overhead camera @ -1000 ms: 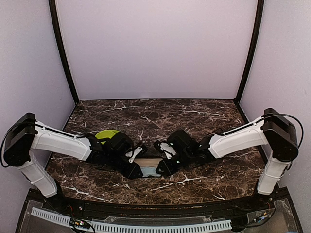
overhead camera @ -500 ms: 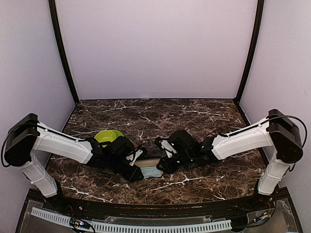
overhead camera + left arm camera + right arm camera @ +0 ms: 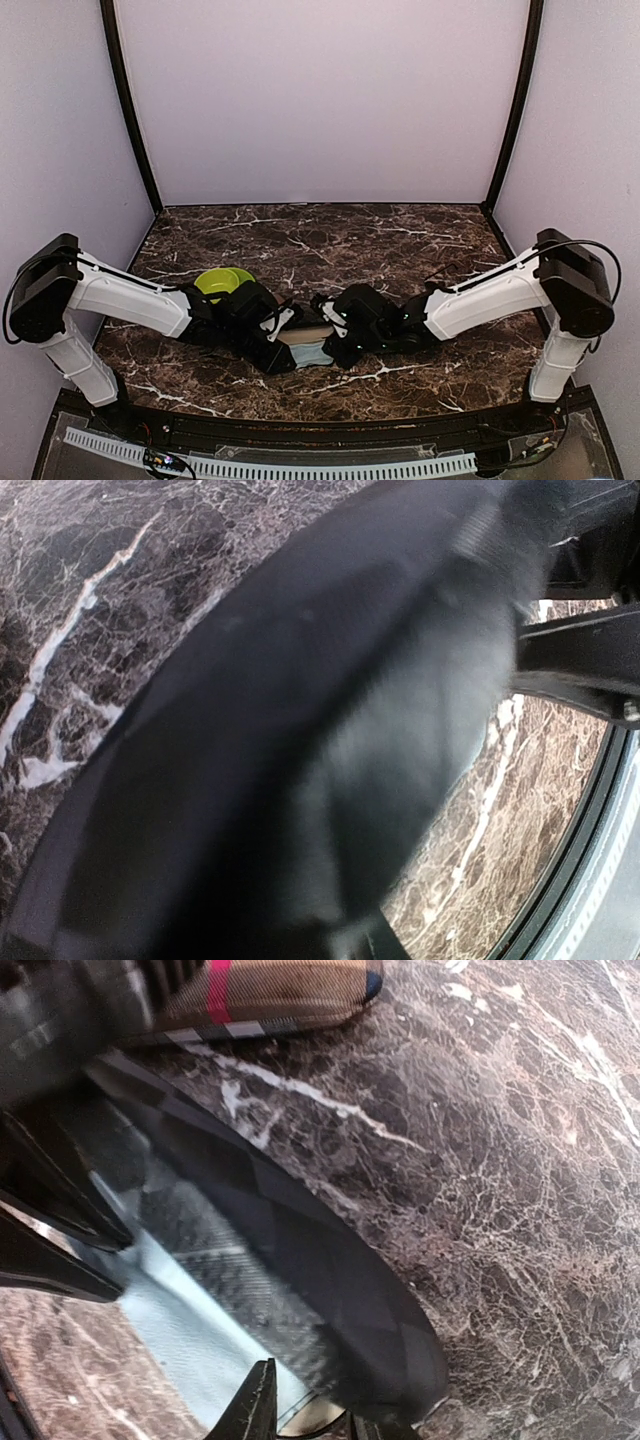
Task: Organize the sunglasses
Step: Adjust the folded cleaning cloth on the sunglasses case.
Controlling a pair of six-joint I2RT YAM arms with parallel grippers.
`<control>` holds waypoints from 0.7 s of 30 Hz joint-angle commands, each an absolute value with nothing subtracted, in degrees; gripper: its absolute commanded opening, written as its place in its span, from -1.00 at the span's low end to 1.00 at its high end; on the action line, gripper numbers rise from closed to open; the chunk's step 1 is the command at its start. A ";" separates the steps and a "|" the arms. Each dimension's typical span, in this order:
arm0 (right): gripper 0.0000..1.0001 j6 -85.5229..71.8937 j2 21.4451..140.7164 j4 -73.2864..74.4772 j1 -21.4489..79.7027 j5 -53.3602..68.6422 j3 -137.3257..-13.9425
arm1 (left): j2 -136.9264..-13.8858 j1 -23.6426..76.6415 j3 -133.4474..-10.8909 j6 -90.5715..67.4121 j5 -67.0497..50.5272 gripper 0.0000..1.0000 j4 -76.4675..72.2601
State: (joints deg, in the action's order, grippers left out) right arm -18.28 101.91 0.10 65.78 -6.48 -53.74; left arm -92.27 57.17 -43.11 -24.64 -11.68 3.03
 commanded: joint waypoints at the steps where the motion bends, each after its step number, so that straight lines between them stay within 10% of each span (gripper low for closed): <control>1: -0.50 -15.39 103.90 0.17 67.39 -12.17 -56.09 | -93.57 57.48 -43.42 -24.36 -12.11 -0.57 3.77; 21: -0.54 -12.07 103.08 -2.04 71.00 -20.94 -54.94 | -94.48 57.48 -43.77 -24.27 -13.70 -0.57 3.77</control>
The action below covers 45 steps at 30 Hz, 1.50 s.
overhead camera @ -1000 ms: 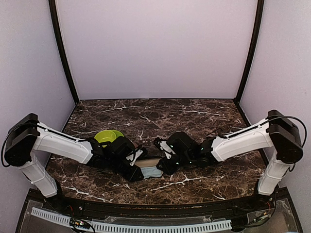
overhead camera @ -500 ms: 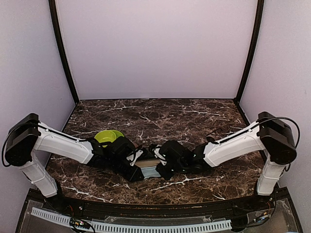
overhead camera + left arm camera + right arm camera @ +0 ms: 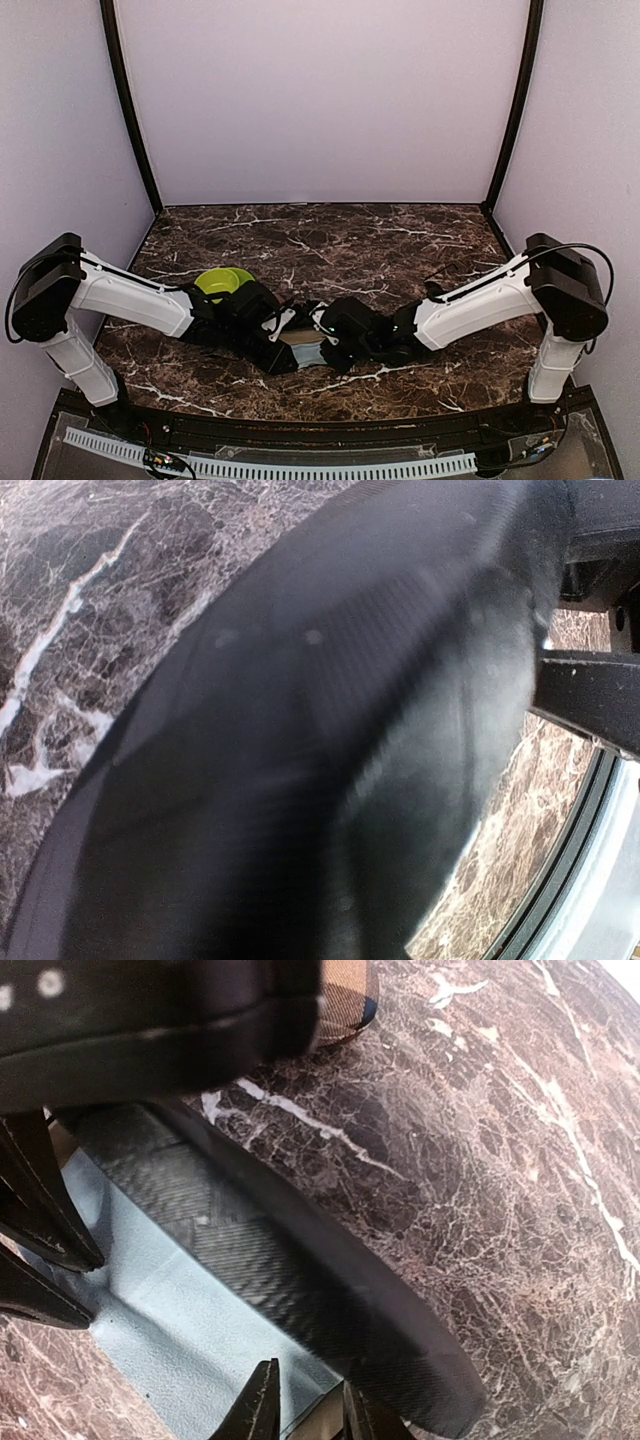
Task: Organize the sunglasses
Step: Adjust the folded cleaning cloth on the sunglasses case.
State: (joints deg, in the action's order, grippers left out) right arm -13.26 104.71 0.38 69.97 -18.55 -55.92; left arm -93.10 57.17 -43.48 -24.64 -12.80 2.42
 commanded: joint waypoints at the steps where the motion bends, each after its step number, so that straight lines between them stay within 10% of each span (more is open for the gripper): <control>1: -0.54 -11.98 102.75 -2.31 70.99 -20.84 -54.65 | -94.48 57.49 -43.77 -24.31 -13.71 -0.57 3.64; 45: -0.70 -9.24 105.49 -5.70 71.63 -21.74 -52.76 | -94.85 57.57 -43.64 -24.46 -14.75 -0.58 3.36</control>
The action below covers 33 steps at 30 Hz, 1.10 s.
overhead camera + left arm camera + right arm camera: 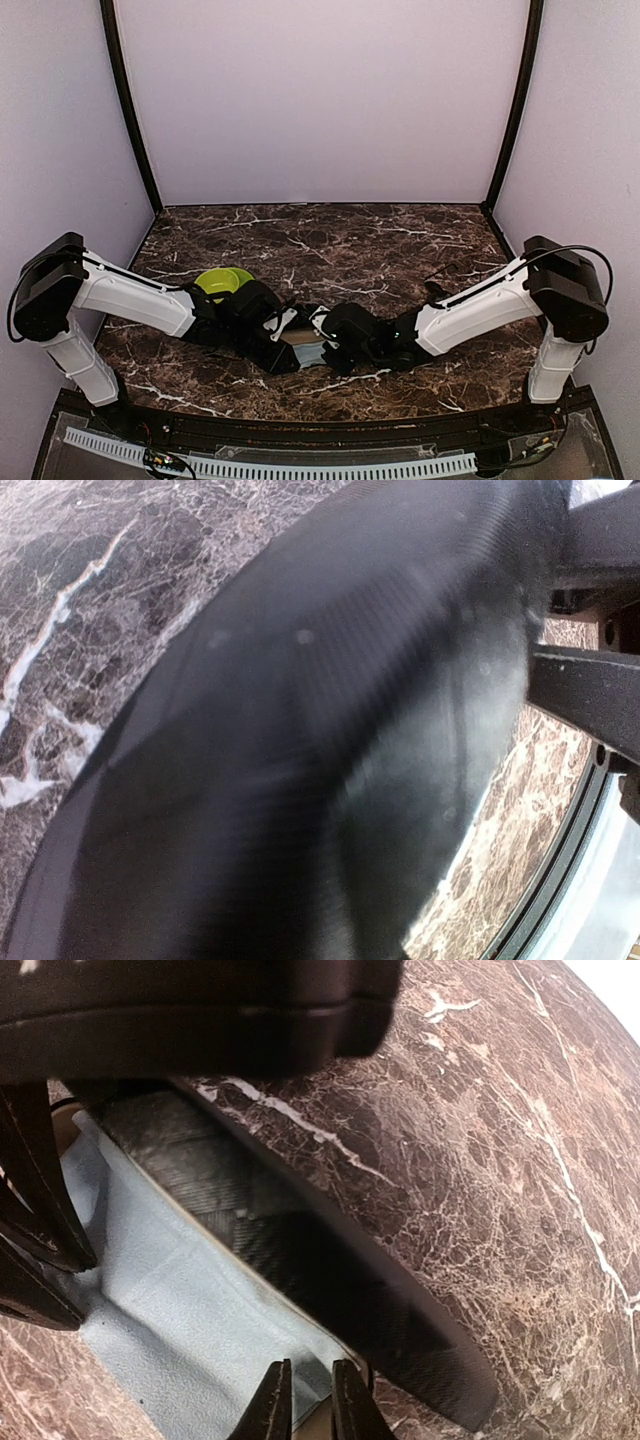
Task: Organize the sunglasses
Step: Adjust the folded cleaning cloth on the sunglasses case.
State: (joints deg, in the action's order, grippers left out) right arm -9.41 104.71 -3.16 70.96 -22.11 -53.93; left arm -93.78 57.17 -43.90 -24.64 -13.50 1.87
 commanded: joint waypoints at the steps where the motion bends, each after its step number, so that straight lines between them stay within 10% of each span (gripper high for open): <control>1: -0.72 -9.23 105.63 -5.75 71.62 -21.90 -52.78 | -94.90 57.57 -43.60 -24.49 -14.76 -0.58 3.30; 11: -1.00 -10.00 103.24 -7.79 71.61 -22.23 -51.48 | -94.57 57.57 -43.33 -24.61 -14.68 -0.58 3.25; 33: -0.94 -13.80 97.56 -13.06 70.32 -10.82 -45.61 | -92.67 57.57 -43.00 -25.52 -14.35 -0.48 1.23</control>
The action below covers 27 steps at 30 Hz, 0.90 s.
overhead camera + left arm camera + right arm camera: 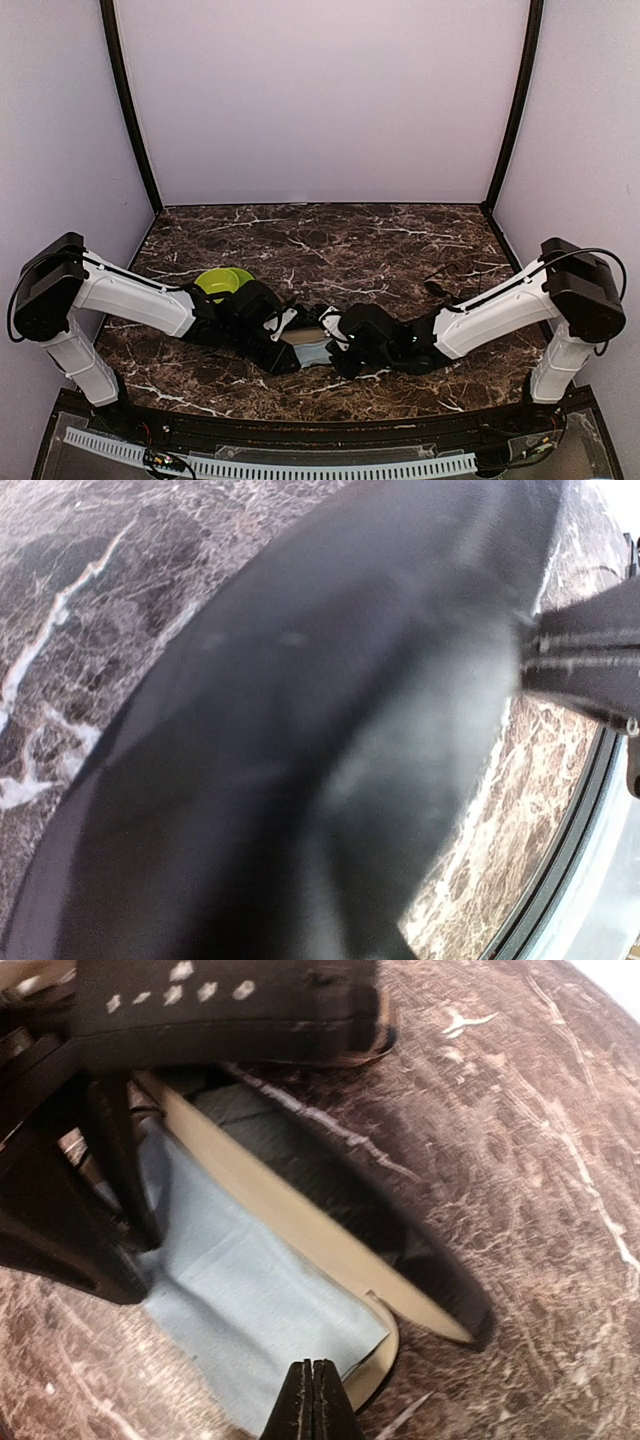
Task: Organize the sunglasses
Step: Adjust the folded cleaning cloth on the sunglasses case.
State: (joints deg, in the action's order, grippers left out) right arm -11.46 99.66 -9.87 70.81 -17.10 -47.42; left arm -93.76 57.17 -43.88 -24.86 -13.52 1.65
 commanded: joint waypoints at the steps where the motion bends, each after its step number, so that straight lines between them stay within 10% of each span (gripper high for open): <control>1: -0.91 -14.48 97.36 -13.52 70.20 -9.74 -45.11 | -92.50 57.57 -42.94 -25.63 -14.33 -0.46 0.97; 19: -0.74 -18.42 97.67 -18.39 66.75 -0.83 -42.89 | -89.54 57.57 -41.09 -25.43 -13.43 -0.22 0.00; 20: -0.48 -17.42 97.96 -18.21 66.63 3.97 -42.97 | -89.39 57.57 -40.92 -25.25 -13.37 -0.20 0.00; 27: -0.33 -15.85 99.42 -19.06 66.53 10.15 -43.10 | -88.56 57.57 -40.19 -25.05 -13.46 -0.14 -0.34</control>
